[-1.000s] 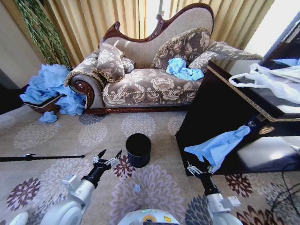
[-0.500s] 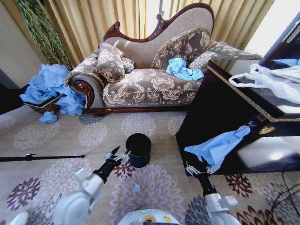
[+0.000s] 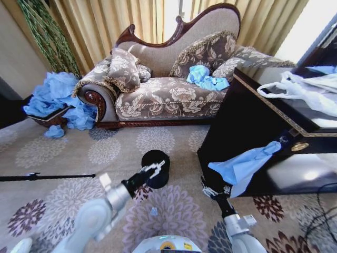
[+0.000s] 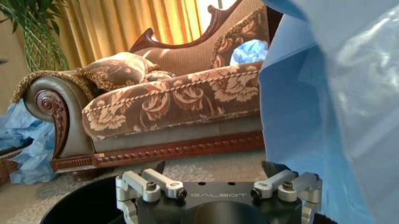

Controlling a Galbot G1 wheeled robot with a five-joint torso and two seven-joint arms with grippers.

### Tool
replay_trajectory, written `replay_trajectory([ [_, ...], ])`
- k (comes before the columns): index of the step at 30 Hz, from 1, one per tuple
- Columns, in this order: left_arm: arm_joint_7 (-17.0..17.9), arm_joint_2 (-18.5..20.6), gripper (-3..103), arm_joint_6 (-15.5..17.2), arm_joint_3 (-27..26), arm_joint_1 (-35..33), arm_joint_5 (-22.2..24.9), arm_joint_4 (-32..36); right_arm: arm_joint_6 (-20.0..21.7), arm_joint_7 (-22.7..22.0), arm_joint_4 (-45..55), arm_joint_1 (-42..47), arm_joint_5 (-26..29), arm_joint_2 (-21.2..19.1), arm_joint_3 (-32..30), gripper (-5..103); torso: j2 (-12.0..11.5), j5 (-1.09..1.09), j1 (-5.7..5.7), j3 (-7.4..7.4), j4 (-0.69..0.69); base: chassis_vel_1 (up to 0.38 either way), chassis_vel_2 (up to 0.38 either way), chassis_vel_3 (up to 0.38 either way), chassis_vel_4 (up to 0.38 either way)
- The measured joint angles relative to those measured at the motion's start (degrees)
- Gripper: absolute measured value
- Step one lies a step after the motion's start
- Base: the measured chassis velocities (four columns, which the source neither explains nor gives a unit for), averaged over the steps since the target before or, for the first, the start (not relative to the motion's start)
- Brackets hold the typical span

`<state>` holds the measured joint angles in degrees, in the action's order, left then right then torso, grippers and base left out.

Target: Place a garbage bag over the trash bin.

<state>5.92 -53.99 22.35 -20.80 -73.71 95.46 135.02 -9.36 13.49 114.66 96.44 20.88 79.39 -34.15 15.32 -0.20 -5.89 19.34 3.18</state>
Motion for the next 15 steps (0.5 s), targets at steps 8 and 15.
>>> replay_trajectory([
  [8, 8.2, 1.7, 100, -0.4, 15.9, 20.6, 7.9, -6.9, 0.1, -0.3, -2.0, -0.9, 0.7, -2.3, 0.5, 100, 0.0, 0.01, 0.0, 0.0, 0.0, 0.0, 0.0, 0.0, 0.0],
  [15, 13.4, -6.4, 100, -2.8, 27.6, 31.2, 12.1, -11.8, -0.2, -0.2, -2.6, -1.1, 0.2, -1.1, 1.1, 100, 0.0, 0.01, 0.0, 0.0, 0.0, 0.0, 0.0, 0.0, 0.0],
])
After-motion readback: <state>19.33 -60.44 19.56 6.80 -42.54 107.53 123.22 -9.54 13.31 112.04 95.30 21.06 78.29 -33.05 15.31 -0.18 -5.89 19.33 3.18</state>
